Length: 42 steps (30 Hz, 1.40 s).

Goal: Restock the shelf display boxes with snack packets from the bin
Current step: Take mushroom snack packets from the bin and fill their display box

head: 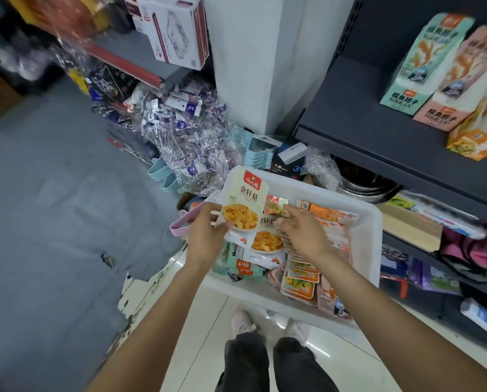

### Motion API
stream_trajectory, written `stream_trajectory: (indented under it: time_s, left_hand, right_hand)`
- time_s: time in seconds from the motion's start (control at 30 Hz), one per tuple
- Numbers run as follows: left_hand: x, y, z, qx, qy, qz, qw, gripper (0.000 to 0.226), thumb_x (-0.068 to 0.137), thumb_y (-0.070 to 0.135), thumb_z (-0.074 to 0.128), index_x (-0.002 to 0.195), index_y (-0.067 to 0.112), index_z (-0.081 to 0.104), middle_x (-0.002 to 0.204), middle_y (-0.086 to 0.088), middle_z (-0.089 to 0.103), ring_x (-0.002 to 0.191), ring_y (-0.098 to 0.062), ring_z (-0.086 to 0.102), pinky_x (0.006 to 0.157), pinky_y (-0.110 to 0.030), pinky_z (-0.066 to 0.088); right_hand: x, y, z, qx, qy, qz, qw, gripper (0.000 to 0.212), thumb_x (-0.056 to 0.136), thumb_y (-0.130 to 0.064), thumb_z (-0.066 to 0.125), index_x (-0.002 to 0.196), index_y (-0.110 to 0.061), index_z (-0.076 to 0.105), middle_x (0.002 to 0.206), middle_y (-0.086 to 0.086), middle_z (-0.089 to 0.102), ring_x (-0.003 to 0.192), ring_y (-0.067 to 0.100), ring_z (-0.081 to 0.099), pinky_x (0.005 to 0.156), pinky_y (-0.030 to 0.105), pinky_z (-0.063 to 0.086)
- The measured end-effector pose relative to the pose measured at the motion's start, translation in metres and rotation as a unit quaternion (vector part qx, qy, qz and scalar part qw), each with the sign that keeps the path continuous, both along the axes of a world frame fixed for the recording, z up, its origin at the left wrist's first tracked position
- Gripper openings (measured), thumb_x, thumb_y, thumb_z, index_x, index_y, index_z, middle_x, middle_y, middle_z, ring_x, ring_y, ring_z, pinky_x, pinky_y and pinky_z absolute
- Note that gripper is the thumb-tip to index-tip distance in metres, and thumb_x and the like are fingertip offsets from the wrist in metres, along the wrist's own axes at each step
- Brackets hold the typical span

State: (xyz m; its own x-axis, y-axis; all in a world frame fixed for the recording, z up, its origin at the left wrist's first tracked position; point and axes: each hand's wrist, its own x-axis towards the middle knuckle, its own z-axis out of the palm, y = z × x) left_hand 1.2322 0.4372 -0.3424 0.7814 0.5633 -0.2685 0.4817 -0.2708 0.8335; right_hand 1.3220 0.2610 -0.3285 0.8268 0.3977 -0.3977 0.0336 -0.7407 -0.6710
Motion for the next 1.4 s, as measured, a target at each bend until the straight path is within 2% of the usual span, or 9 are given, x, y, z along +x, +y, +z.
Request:
stream_trajectory:
  time_s: [0.13,0.23,0.33,0.53,0.87,0.97,1.1,1.23,1.4]
  left_hand:
    - [0.003,0.0,0.015,-0.093,-0.058,-0.007,0.994,0.026,0.084,0.01,0.068,0.095,0.027,0.052,0.095,0.0,0.067,0.084,-0.017,0.066,0.069,-0.034,0.057]
    - [0.011,-0.008,0.019,-0.113,-0.06,-0.026,0.991,0.025,0.083,0.011,0.069,0.1,0.02,0.052,0.092,0.005,0.065,0.083,-0.012,0.064,0.071,-0.032,0.056]
    - [0.02,-0.014,0.013,-0.111,-0.033,-0.048,0.992,0.023,0.084,0.011,0.068,0.095,0.023,0.053,0.088,0.005,0.064,0.08,-0.012,0.064,0.07,-0.028,0.054]
    - [0.029,-0.014,-0.02,-0.023,0.068,-0.078,0.994,0.023,0.09,0.008,0.059,0.112,0.008,0.06,0.1,-0.009,0.067,0.094,-0.024,0.063,0.083,-0.033,0.05]
    - [0.038,-0.028,-0.054,0.056,0.187,-0.164,0.967,0.079,0.07,0.021,0.08,0.138,0.016,0.04,0.123,-0.01,0.048,0.115,-0.027,0.047,0.101,-0.041,0.038]
    - [0.037,-0.028,-0.057,0.03,0.172,-0.158,0.972,0.061,0.072,0.011,0.077,0.128,0.015,0.052,0.118,-0.01,0.055,0.112,-0.026,0.051,0.1,-0.039,0.042]
    - [0.033,-0.025,-0.047,-0.057,0.12,-0.079,0.988,0.031,0.082,0.0,0.065,0.112,0.007,0.064,0.106,-0.008,0.069,0.093,-0.019,0.063,0.081,-0.027,0.046]
    - [0.027,-0.022,-0.034,0.005,0.098,-0.024,0.995,0.028,0.086,0.003,0.061,0.114,0.007,0.06,0.104,-0.005,0.065,0.09,-0.015,0.056,0.074,-0.022,0.04]
    - [0.02,-0.01,-0.013,0.017,0.011,0.021,1.0,0.023,0.087,0.006,0.062,0.109,0.01,0.061,0.094,0.002,0.064,0.083,-0.012,0.061,0.07,-0.023,0.048]
  right_hand:
    - [0.004,0.015,0.019,0.092,0.1,-0.066,0.989,0.035,0.098,-0.022,0.048,0.133,-0.015,0.051,0.128,-0.001,0.056,0.115,0.018,0.055,0.086,0.024,0.041]
    - [0.008,0.015,0.016,0.191,0.149,-0.179,0.954,0.017,0.094,-0.012,0.054,0.11,-0.016,0.06,0.118,0.009,0.065,0.099,0.024,0.066,0.084,0.037,0.055]
    - [0.016,0.003,0.011,0.193,0.126,-0.223,0.947,0.011,0.091,-0.007,0.059,0.096,-0.017,0.061,0.111,0.012,0.067,0.094,0.029,0.067,0.084,0.048,0.055]
    - [0.027,-0.026,0.013,0.216,0.118,-0.266,0.932,0.011,0.093,-0.005,0.055,0.101,-0.011,0.057,0.107,0.011,0.065,0.088,0.026,0.066,0.061,0.028,0.057]
    - [0.024,-0.046,0.002,0.194,0.128,-0.258,0.938,0.016,0.093,-0.009,0.055,0.107,-0.014,0.062,0.096,-0.003,0.066,0.086,0.016,0.066,0.067,0.029,0.058]
    - [0.024,-0.047,-0.004,0.19,0.145,-0.27,0.933,0.017,0.093,-0.009,0.055,0.109,-0.015,0.062,0.107,0.005,0.067,0.094,0.022,0.067,0.067,0.03,0.058]
    - [0.021,-0.045,-0.007,0.188,0.157,-0.275,0.93,0.02,0.093,-0.011,0.056,0.111,-0.016,0.061,0.113,0.007,0.066,0.099,0.024,0.066,0.071,0.033,0.058]
    - [0.019,-0.035,-0.003,0.214,0.172,-0.272,0.922,0.016,0.094,-0.006,0.054,0.108,-0.011,0.058,0.1,0.003,0.065,0.078,0.013,0.065,0.057,0.023,0.056]
    - [0.016,-0.025,0.003,0.237,0.18,-0.266,0.917,0.014,0.094,-0.006,0.053,0.104,-0.014,0.059,0.103,0.005,0.065,0.075,0.012,0.063,0.066,0.029,0.057]
